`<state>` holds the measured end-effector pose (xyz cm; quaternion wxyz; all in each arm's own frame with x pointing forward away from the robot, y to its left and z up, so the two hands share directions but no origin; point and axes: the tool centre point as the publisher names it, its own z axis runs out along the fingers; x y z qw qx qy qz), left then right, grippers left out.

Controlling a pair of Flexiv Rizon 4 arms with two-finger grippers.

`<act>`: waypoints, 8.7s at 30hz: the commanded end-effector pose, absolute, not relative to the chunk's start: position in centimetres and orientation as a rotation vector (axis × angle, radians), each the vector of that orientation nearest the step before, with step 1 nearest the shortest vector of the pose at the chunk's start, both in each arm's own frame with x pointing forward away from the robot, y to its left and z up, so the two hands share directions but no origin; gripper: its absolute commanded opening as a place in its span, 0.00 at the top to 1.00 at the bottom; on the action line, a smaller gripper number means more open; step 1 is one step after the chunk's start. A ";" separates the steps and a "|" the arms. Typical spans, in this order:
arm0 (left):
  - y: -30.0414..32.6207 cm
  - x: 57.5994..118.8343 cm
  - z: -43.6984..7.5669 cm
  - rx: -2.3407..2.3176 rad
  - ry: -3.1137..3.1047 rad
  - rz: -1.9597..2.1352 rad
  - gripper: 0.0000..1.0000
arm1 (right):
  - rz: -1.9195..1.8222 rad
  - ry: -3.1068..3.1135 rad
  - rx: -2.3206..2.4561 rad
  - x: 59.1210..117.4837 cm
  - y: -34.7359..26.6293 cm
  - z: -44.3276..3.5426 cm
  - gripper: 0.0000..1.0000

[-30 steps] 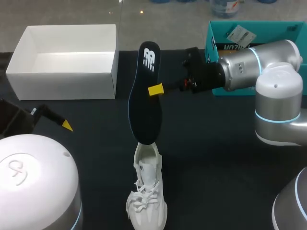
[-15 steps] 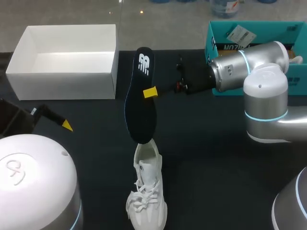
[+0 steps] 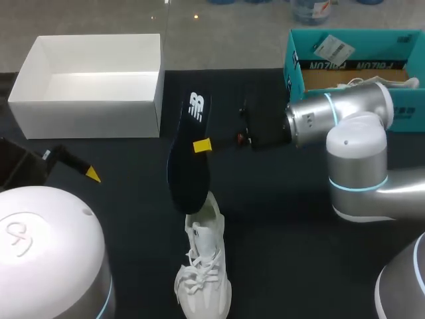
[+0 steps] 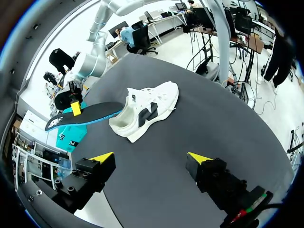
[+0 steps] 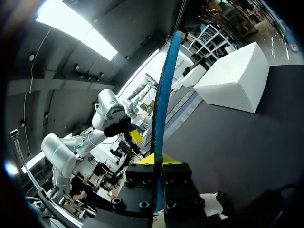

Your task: Take the shoe out of the shoebox, open the shoe tongue, remove and reinsert the insole, then place the shoe into the shoebox

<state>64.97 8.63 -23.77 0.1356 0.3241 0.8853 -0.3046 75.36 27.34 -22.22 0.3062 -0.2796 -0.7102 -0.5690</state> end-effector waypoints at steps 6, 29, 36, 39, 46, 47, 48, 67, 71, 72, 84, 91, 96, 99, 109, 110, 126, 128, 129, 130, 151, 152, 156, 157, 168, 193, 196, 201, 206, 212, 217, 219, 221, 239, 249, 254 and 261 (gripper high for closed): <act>8.6 65.0 -23.8 0.941 2.566 -0.880 0.00 | -1.508 -1.848 -0.763 74.5 29.0 -24.8 1.00; 8.6 65.0 -23.8 0.941 2.566 -0.880 0.00 | -1.513 -1.829 -0.788 73.5 28.8 -25.2 1.00; 8.6 65.0 -23.8 0.941 2.566 -0.880 0.00 | -1.538 -1.891 -0.777 75.4 27.7 -23.5 1.00; 8.6 65.0 -23.8 0.941 2.566 -0.880 0.00 | -1.541 -1.913 -0.791 75.8 26.7 -23.0 1.00; 8.6 65.0 -23.8 0.941 2.566 -0.880 0.00 | -1.536 -1.949 -0.819 76.0 24.5 -22.8 1.00; 8.6 65.0 -23.8 0.941 2.566 -0.880 0.00 | -1.534 -1.953 -0.824 75.9 24.3 -22.9 1.00; 8.6 65.0 -23.8 0.941 2.566 -0.880 0.00 | -1.533 -1.955 -0.826 75.8 24.0 -23.0 1.00; 8.6 65.0 -23.8 0.941 2.566 -0.880 0.00 | -1.518 -1.963 -0.818 75.3 24.0 -24.4 1.00; 8.6 65.0 -23.8 0.941 2.566 -0.880 0.00 | -1.508 -1.958 -0.808 74.9 24.7 -24.9 1.00; 8.6 65.0 -23.8 0.941 2.566 -0.880 0.00 | -1.503 -1.959 -0.803 74.8 24.9 -25.0 1.00; 8.6 65.0 -23.8 0.941 2.566 -0.880 0.00 | -1.470 -1.929 -0.823 72.7 25.7 -27.2 1.00; 8.6 65.0 -23.8 0.941 2.566 -0.880 0.00 | -1.482 -1.942 -0.832 73.1 25.3 -26.1 1.00; 8.6 65.0 -23.8 0.941 2.566 -0.880 0.00 | -1.481 -1.990 -0.813 74.2 25.1 -24.7 1.00; 8.6 65.0 -23.8 0.941 2.566 -0.880 0.00 | -1.471 -2.017 -0.805 75.0 25.0 -24.2 1.00; 8.6 65.0 -23.8 0.941 2.566 -0.880 0.00 | -1.454 -2.100 -0.815 75.6 25.2 -24.6 1.00; 8.6 65.0 -23.8 0.941 2.566 -0.880 0.00 | -1.451 -2.108 -0.818 75.6 25.1 -24.8 1.00; 8.6 65.0 -23.8 0.941 2.566 -0.880 0.00 | -1.460 -2.145 -0.878 75.0 25.5 -26.5 1.00; 8.6 65.0 -23.8 0.941 2.566 -0.880 0.00 | -1.456 -2.145 -0.880 74.6 25.7 -26.8 1.00; 8.6 65.0 -23.8 0.941 2.566 -0.880 0.00 | -1.454 -2.145 -0.882 74.3 25.7 -26.9 1.00; 8.6 65.0 -23.8 0.941 2.566 -0.880 0.00 | -1.452 -2.144 -0.885 74.1 25.7 -27.1 1.00; 8.6 65.0 -23.8 0.941 2.566 -0.880 0.00 | -1.403 -2.090 -0.987 70.3 25.6 -29.9 1.00; 8.6 65.0 -23.8 0.941 2.566 -0.880 0.00 | -1.400 -2.090 -0.987 70.3 25.7 -30.1 1.00; 8.6 65.0 -23.8 0.941 2.566 -0.880 0.00 | -1.391 -2.078 -0.998 69.9 25.7 -30.8 1.00; 8.6 65.0 -23.8 0.941 2.566 -0.880 0.00 | -1.389 -2.072 -1.003 69.7 25.8 -31.0 1.00; 8.6 65.0 -23.8 0.941 2.566 -0.880 0.00 | -1.341 -2.031 -1.040 67.8 26.1 -33.2 1.00; 8.6 65.0 -23.8 0.941 2.566 -0.880 0.00 | -1.212 -2.048 -1.079 66.2 26.4 -34.1 0.79; 8.6 65.0 -23.8 0.941 2.566 -0.880 0.00 | -1.219 -2.056 -1.070 66.6 26.4 -33.8 0.51; 8.6 65.0 -23.8 0.941 2.566 -0.880 0.00 | -1.221 -2.077 -1.059 67.2 26.7 -32.9 0.53; 8.6 65.0 -23.8 0.941 2.566 -0.880 0.00 | -1.222 -2.095 -1.058 68.1 26.2 -32.6 0.54; 8.6 65.0 -23.8 0.941 2.566 -0.880 0.00 | -1.221 -2.114 -1.058 68.7 26.2 -31.9 0.81; 8.6 65.0 -23.8 0.941 2.566 -0.880 0.00 | -1.223 -2.125 -1.060 69.0 26.0 -31.6 1.00; 8.6 65.0 -23.8 0.941 2.566 -0.880 0.00 | -1.217 -2.128 -1.055 69.0 26.0 -31.6 1.00; 8.6 65.0 -23.8 0.941 2.566 -0.880 0.00 | -1.205 -2.126 -1.047 68.7 26.4 -31.7 1.00; 8.6 65.0 -23.8 0.941 2.566 -0.880 0.00 | -1.115 -2.053 -1.029 65.5 27.9 -34.4 1.00; 8.6 65.0 -23.8 0.941 2.566 -0.880 0.00 | -1.108 -2.073 -1.042 65.7 27.8 -33.9 1.00; 8.6 65.0 -23.8 0.941 2.566 -0.880 0.00 | -1.114 -2.101 -1.036 66.4 27.5 -33.0 0.97; 8.6 65.0 -23.8 0.941 2.566 -0.880 0.00 | -1.126 -2.123 -1.038 67.2 27.1 -32.1 0.52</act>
